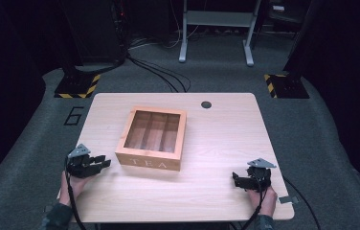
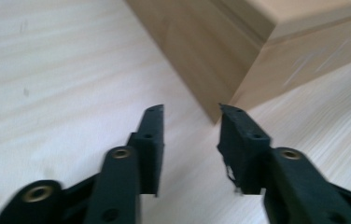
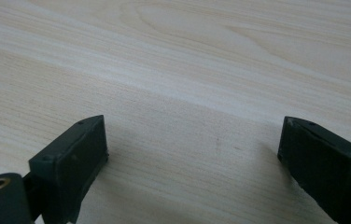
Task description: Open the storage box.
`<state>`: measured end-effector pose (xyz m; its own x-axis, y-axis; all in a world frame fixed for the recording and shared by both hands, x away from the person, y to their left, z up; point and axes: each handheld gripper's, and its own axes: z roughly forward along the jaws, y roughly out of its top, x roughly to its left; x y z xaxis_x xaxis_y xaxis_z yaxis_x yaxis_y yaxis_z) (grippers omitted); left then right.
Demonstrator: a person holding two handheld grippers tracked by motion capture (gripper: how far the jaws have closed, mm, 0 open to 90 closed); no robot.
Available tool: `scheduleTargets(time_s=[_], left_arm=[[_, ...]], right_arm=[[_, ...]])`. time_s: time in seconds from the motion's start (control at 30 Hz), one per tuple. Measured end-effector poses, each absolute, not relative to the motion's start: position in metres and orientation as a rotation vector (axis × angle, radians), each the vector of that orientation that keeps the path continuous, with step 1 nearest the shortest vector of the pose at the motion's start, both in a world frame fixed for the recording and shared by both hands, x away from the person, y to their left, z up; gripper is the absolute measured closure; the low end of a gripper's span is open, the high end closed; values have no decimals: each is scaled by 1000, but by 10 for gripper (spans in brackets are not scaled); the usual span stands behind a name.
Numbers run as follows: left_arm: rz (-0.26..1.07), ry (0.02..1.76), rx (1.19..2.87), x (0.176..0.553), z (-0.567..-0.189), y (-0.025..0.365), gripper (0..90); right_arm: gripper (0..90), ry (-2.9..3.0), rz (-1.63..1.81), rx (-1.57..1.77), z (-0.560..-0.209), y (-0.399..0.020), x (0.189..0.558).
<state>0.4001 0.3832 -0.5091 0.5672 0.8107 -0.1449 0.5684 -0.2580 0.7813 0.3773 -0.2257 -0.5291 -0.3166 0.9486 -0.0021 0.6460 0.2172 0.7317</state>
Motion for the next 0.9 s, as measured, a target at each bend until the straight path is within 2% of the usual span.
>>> scheduleTargets(time_s=[0.2,0.4,0.7,0.9], left_arm=[[373,1156,1967,394,-517,388,337],[356,1168,1973,392,-524,390,252],[378,1177,1923,389,-530,391,221],[402,1181,1950,388,-529,391,203]], right_arm=[[75,2042,887,1472,-529,-226,377],[75,2045,888,1466,-529,-226,378],[75,2046,889,1462,-529,-226,378],[75,2045,890,1462,-529,-226,378]])
